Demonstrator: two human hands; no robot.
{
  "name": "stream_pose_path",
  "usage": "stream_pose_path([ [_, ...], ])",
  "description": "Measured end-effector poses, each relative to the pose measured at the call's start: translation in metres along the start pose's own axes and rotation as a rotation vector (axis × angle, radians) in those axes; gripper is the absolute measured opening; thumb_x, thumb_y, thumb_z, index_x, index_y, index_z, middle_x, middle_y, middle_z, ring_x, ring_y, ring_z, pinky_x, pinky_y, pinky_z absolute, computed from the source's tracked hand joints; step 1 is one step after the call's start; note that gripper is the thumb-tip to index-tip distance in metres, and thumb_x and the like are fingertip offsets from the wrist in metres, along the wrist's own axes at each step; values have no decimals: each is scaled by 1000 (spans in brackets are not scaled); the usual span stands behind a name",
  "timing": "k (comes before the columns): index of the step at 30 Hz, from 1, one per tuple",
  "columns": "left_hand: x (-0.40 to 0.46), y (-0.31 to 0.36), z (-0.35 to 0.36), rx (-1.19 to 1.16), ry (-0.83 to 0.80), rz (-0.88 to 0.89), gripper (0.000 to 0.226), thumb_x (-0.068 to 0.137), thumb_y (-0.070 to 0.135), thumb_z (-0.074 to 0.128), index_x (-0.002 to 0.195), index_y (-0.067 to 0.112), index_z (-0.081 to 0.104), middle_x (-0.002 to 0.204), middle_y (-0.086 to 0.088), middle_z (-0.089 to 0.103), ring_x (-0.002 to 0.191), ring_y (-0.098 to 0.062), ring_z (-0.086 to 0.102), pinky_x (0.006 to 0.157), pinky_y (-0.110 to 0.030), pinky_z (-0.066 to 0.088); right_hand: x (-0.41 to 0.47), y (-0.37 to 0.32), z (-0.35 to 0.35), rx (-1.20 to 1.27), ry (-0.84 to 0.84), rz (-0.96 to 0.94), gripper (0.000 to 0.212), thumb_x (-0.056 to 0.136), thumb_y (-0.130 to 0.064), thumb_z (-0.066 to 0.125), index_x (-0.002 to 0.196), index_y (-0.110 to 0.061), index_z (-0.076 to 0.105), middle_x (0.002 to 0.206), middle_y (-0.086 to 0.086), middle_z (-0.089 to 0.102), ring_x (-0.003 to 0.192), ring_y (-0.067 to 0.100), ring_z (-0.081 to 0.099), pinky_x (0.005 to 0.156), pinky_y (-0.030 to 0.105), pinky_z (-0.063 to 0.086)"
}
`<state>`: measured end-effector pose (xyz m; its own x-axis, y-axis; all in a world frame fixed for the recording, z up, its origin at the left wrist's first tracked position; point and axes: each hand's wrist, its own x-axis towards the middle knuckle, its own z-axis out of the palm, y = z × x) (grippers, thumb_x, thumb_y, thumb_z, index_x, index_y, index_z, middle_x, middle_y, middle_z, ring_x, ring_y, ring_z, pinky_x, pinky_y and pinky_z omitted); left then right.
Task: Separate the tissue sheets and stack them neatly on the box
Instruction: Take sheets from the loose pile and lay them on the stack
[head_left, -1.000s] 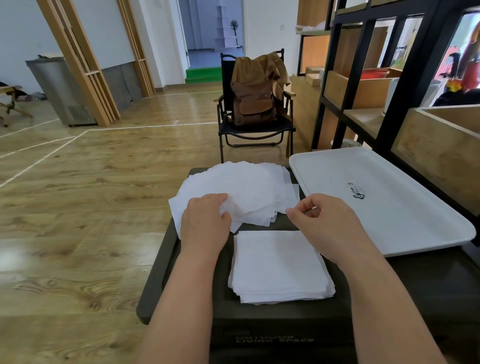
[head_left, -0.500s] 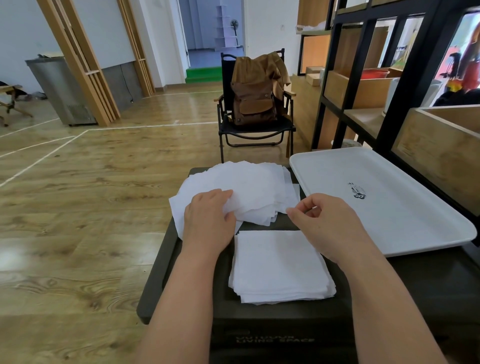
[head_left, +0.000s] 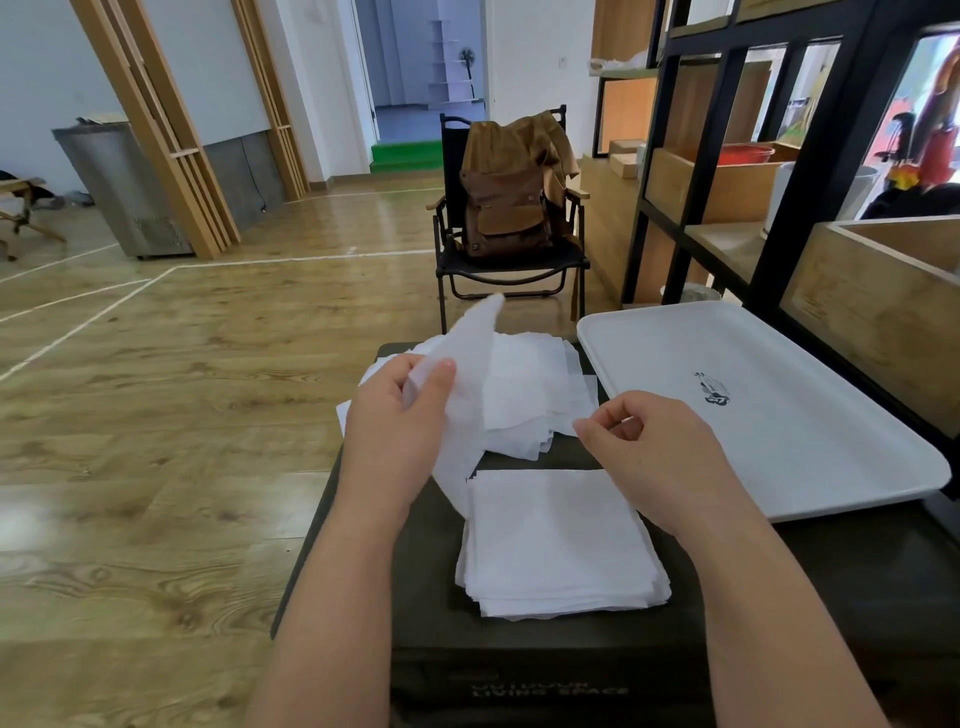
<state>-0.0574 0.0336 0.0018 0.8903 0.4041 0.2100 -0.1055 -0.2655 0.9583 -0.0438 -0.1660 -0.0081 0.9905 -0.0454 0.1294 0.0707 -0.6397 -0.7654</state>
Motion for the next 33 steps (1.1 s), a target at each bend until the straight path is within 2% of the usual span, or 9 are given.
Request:
stream_pose_path([
  [5, -7, 14, -12, -379, -202, -96, 26, 100, 33, 53, 88, 32, 76, 99, 1, 75, 88, -12, 67, 80, -30, 53, -1, -7, 1, 265, -88, -25, 16, 89, -47, 57, 84, -33, 63, 75, -12, 71, 71, 4, 68, 69, 28, 52],
  [9, -10, 13, -16, -530, -259, -99, 22, 91, 38, 58, 92, 29, 78, 105, 1, 75, 93, -9, 70, 75, -23, 57, -5, -16, 6, 461, -187, -34, 18, 94, -48, 48, 101, -37, 59, 80, -15, 73, 72, 2, 70, 80, 34, 55],
  [13, -11, 11, -18, -525, -275, -100, 26, 81, 42, 65, 98, 28, 77, 113, -2, 73, 100, -13, 70, 77, -24, 57, -7, -22, 10, 586, -167, -63, 24, 96, -51, 45, 115, -42, 56, 92, -12, 72, 81, 1, 70, 76, 27, 59],
  [17, -11, 11, -20, -399, -297, -62, 18, 88, 34, 63, 100, 29, 76, 108, 0, 75, 97, -13, 71, 76, -24, 56, -6, -25, 11, 722, -71, -62, 18, 101, -42, 41, 108, -47, 57, 90, -17, 71, 83, -2, 69, 66, 18, 56],
  [19, -11, 10, -20, -336, -307, -47, 16, 93, 24, 62, 104, 26, 74, 105, 1, 76, 97, -13, 72, 72, -21, 55, -4, -26, 10, 711, -32, -78, 15, 101, -40, 41, 105, -48, 54, 83, -22, 70, 81, -7, 67, 60, 11, 53],
  [21, -11, 9, -21, -293, -323, -29, 15, 93, 20, 63, 105, 22, 73, 105, -1, 76, 99, -17, 71, 77, -26, 55, -4, -26, 9, 659, -25, -119, 13, 100, -41, 44, 104, -49, 53, 80, -24, 70, 80, -10, 65, 59, 9, 51],
  [24, -13, 9, -21, -258, -329, 13, 10, 92, 22, 66, 95, 24, 75, 98, 0, 76, 94, -16, 70, 81, -29, 52, -6, -24, 7, 595, -52, -203, 11, 93, -44, 55, 103, -46, 61, 84, -20, 71, 82, -4, 67, 66, 14, 52],
  [30, -13, 12, -17, -317, -307, 60, 9, 85, 31, 65, 86, 28, 74, 87, 3, 74, 82, -10, 67, 71, -19, 53, -9, -21, 12, 331, -60, -280, 19, 80, -46, 69, 99, -48, 65, 98, -24, 64, 95, -5, 59, 75, 17, 51],
  [33, -14, 12, -17, -327, -340, 96, 11, 84, 32, 64, 87, 28, 73, 89, 3, 73, 83, -10, 67, 71, -19, 53, -9, -20, 15, 323, -75, -265, 18, 83, -41, 70, 100, -44, 66, 98, -23, 65, 94, 2, 62, 78, 30, 58],
])
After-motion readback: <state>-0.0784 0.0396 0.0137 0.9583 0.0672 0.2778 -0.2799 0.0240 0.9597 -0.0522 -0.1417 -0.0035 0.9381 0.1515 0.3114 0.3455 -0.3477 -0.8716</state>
